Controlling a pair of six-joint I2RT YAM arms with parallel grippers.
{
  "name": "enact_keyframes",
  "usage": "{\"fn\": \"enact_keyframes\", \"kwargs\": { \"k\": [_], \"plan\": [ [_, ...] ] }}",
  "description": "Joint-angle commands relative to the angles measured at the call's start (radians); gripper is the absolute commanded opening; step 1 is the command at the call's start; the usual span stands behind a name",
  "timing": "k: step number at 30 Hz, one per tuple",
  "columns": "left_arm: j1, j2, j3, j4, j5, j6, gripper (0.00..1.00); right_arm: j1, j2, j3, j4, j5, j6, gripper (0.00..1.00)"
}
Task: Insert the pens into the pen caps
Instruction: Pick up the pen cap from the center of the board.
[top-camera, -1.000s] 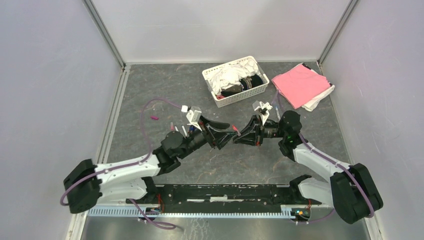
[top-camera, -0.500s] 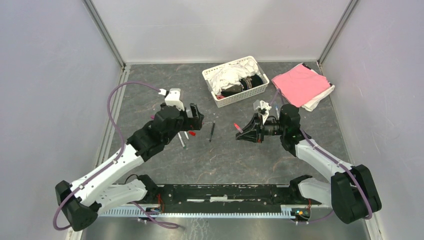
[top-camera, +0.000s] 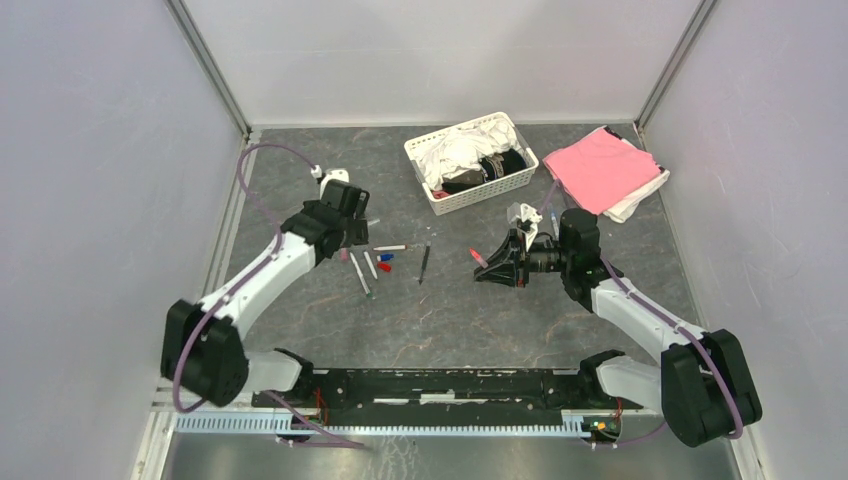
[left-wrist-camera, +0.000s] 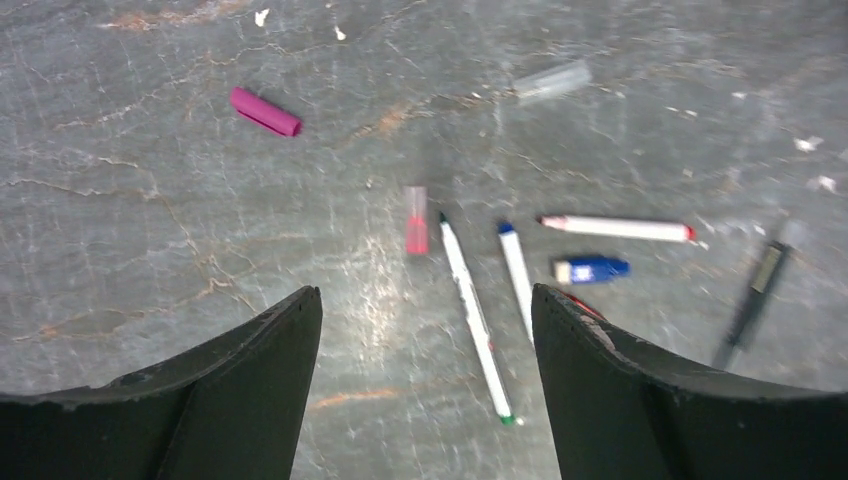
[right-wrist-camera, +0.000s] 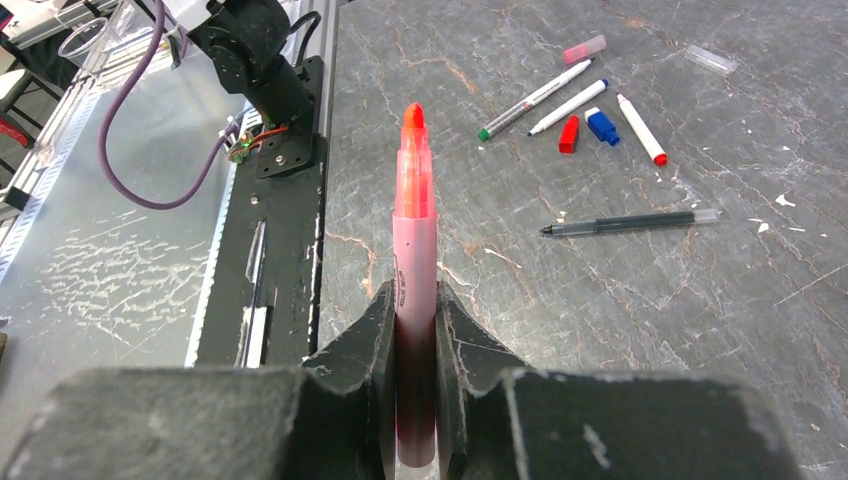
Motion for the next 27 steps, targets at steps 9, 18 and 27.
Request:
{"fn": "enact_keyframes", "kwargs": {
  "k": [9, 18, 27],
  "plan": [
    [0.14, 0.377, 0.175, 0.023, 0.103, 0.093, 0.57, -0.003, 0.002, 0.033, 0.007, -0.016, -0.022, 0.0],
    [0.176, 0.486, 0.183, 0.039, 0.148, 0.112, 0.41, -0.003, 0.001, 0.034, 0.006, -0.021, -0.022, 0.0],
    [0.194, 0.537, 0.198, 0.03, 0.176, 0.112, 0.37, -0.004, 0.002, 0.035, 0.007, -0.021, -0.019, 0.0]
  ]
}}
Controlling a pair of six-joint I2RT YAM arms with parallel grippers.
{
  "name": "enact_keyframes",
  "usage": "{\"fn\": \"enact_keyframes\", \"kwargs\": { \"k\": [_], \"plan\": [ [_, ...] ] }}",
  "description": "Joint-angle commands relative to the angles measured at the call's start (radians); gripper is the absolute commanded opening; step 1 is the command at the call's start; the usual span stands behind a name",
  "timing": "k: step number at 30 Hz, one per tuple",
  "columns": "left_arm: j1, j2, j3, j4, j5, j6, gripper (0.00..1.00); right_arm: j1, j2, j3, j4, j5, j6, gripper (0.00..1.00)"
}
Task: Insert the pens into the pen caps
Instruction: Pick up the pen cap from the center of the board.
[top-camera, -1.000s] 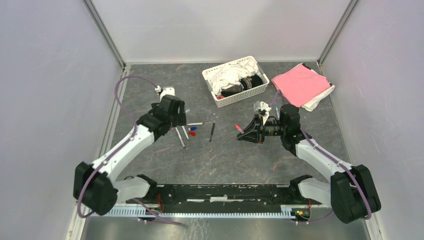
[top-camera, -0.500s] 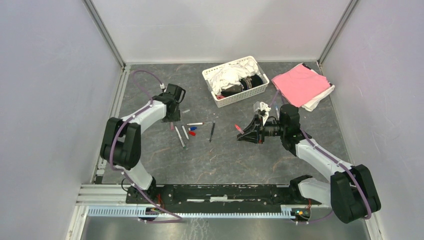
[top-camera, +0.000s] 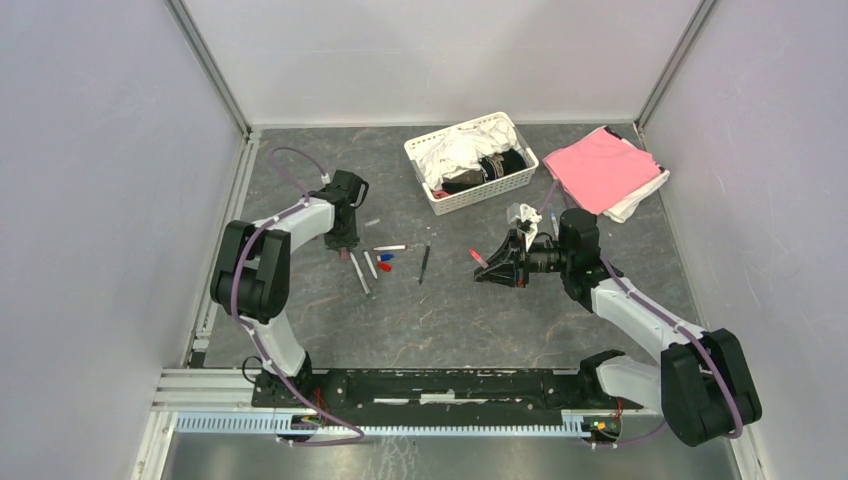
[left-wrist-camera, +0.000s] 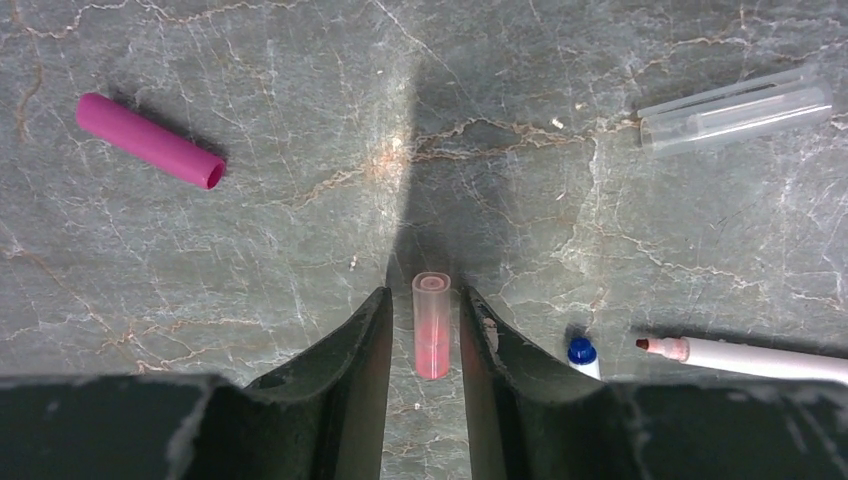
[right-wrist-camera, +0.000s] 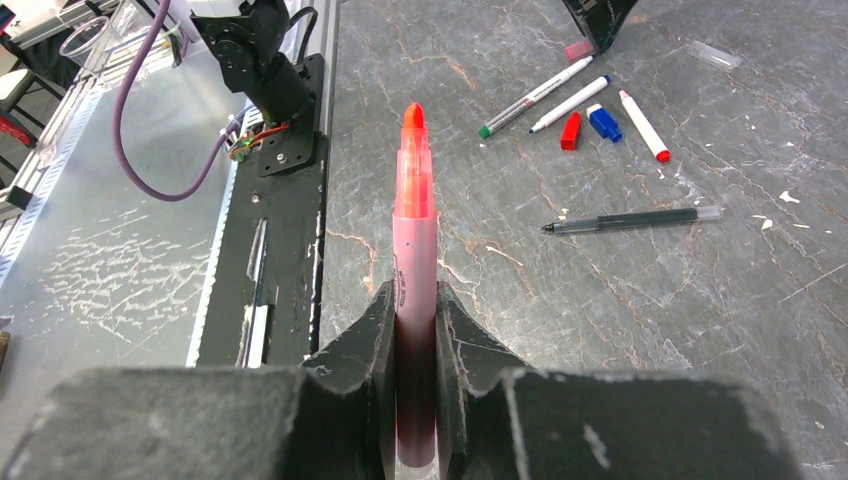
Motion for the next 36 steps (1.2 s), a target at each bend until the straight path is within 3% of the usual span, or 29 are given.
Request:
{"fn": "enact_keyframes", "kwargs": {
  "k": [1, 10, 27, 31, 36],
  "plan": [
    [0.011, 0.027, 0.039, 0.012, 0.032, 0.043, 0.37, -0.003, -0.002, 0.035, 0.019, -0.022, -0.013, 0.0],
    [0.028, 0.037, 0.01, -0.008, 0.062, 0.02, 0.28, -0.003, -0.004, 0.036, 0.024, -0.026, -0.004, 0.0],
    [0.069, 0.031, -0.048, -0.027, 0.132, 0.007, 0.27, -0.005, -0.016, 0.029, 0.052, -0.035, 0.026, 0.0],
    [0.072, 0.026, -0.055, -0.026, 0.131, 0.006, 0.19, -0.004, -0.021, 0.026, 0.056, -0.036, 0.028, 0.0],
    [0.073, -0.015, -0.054, -0.012, 0.1, -0.002, 0.03, -0.005, -0.019, 0.021, 0.062, -0.034, 0.027, 0.0]
  ]
}}
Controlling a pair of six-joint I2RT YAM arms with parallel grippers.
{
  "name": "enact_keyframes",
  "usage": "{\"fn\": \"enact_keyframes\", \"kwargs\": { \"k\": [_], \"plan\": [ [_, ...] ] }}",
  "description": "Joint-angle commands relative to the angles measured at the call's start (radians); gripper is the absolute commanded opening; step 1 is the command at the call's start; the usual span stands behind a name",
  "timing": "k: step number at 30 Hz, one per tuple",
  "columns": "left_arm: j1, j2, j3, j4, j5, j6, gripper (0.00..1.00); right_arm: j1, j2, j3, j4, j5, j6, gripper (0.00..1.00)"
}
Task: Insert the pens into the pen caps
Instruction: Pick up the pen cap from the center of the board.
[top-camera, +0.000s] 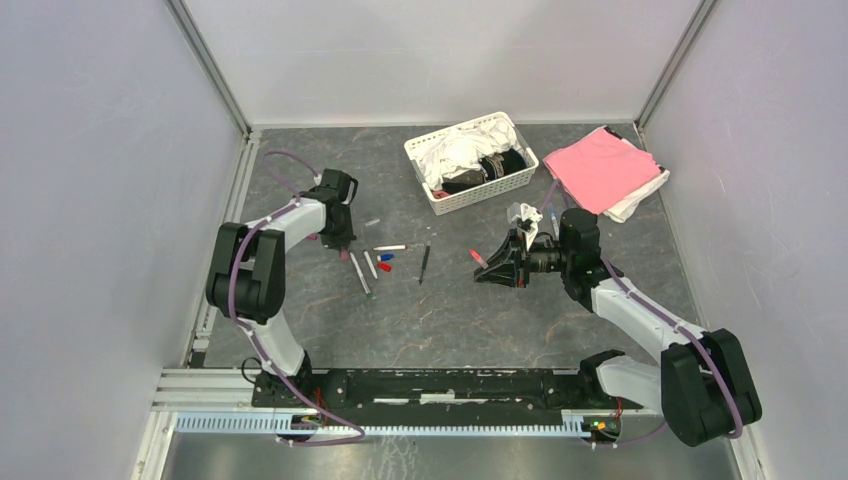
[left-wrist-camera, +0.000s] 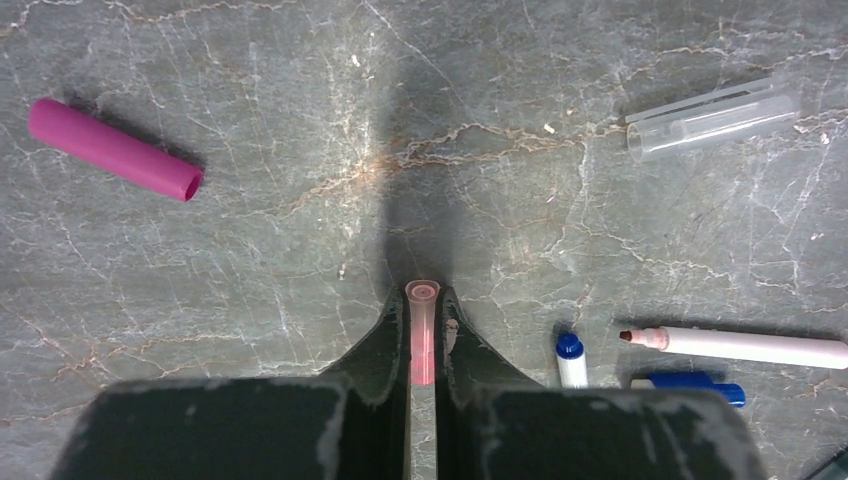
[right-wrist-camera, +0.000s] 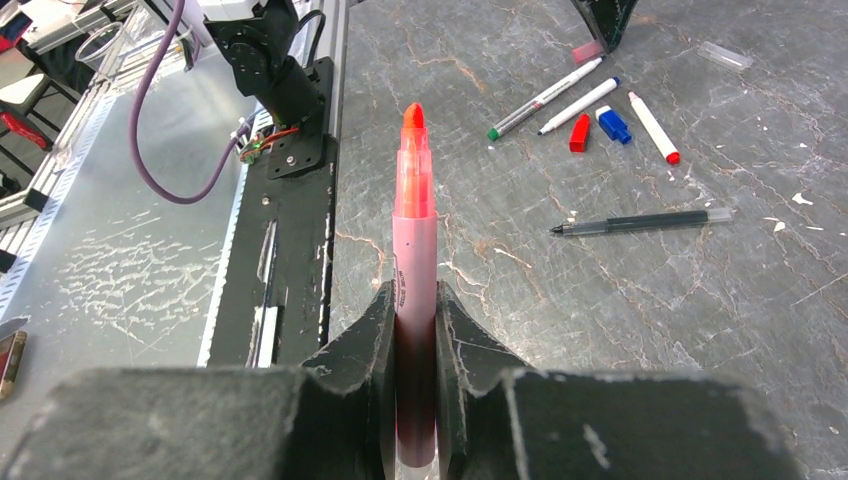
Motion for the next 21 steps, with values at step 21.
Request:
{"fn": "enact_keyframes", "kwargs": {
  "k": [21],
  "plan": [
    [-0.197, -0.736, -0.618, 1.059, 0.44, -0.485, 0.02, 0.053, -0.012, -0.076, 0.295, 0.06, 0.175, 0.0]
  ]
}}
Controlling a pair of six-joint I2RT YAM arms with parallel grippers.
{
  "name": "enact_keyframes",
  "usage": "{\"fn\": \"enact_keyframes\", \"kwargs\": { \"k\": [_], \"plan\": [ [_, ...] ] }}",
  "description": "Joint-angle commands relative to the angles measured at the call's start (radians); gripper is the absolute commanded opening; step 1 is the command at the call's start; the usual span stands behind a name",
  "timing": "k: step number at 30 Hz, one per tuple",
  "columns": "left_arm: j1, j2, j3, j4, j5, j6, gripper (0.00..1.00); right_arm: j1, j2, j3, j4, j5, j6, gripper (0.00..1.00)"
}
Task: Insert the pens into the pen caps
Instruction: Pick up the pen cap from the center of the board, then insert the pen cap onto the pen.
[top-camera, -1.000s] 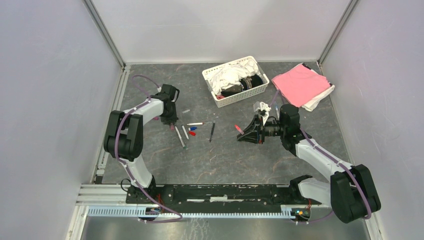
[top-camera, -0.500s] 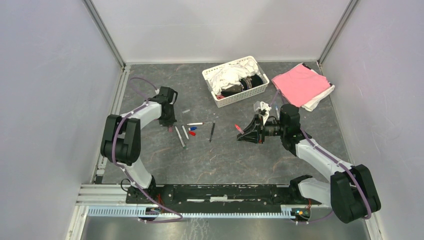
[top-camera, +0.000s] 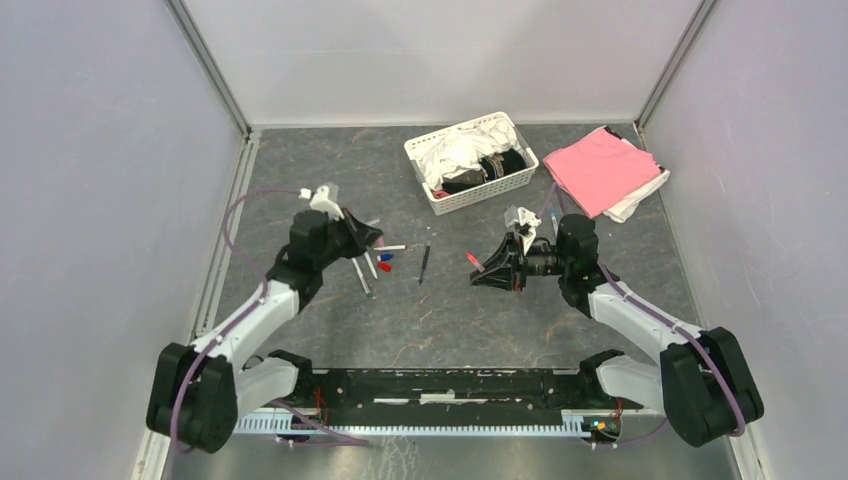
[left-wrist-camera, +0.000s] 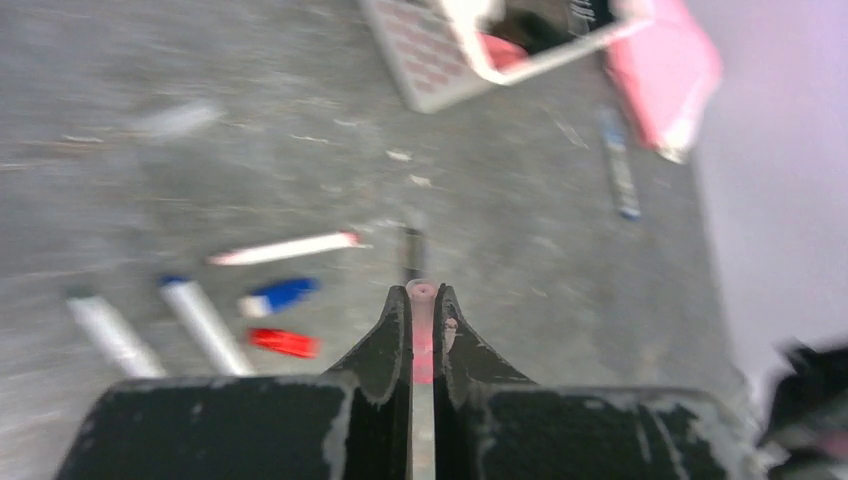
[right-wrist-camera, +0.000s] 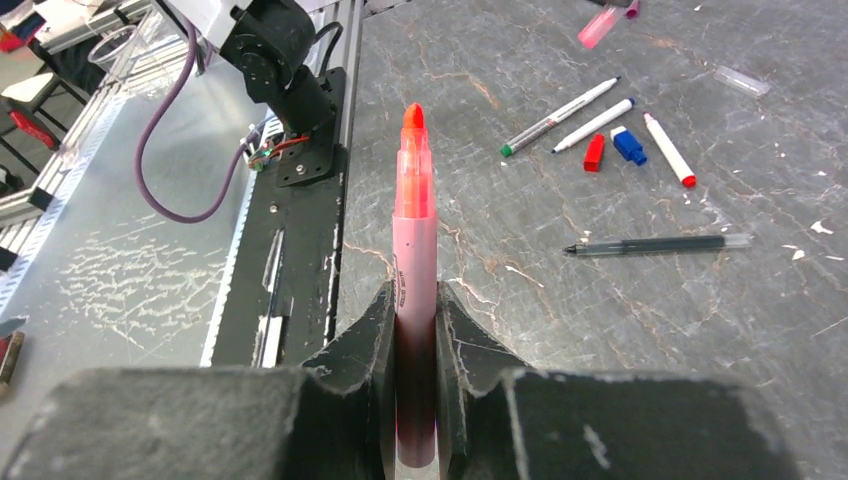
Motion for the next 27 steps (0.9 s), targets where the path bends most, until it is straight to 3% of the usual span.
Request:
{"fn": "enact_keyframes", "kwargs": {
  "k": [1, 5, 9, 19, 27],
  "plan": [
    [-0.189, -0.094, -0.134, 0.519, 0.014, -0.246, 0.02, 0.021, -0.018, -0.066, 0.231, 0.081, 0.174, 0.0],
    [-0.391, -0.099, -0.185, 0.755, -0.195, -0.259, 0.02, 0.034, -0.011, -0.093, 0.297, 0.149, 0.278, 0.0],
    [-0.505, -0.04, -0.186, 0.924, -0.351, -0.246, 0.02, 0.049, -0.01, -0.095, 0.313, 0.158, 0.317, 0.0],
    [-0.621, 0.145, -0.139, 1.145, -0.49, -0.215, 0.02, 0.064, -0.018, -0.101, 0.37, 0.166, 0.397, 0.0],
    [-0.659, 0.192, -0.132, 1.238, -0.53, -0.2, 0.02, 0.074, -0.009, -0.099, 0.341, 0.197, 0.387, 0.0]
  ]
}}
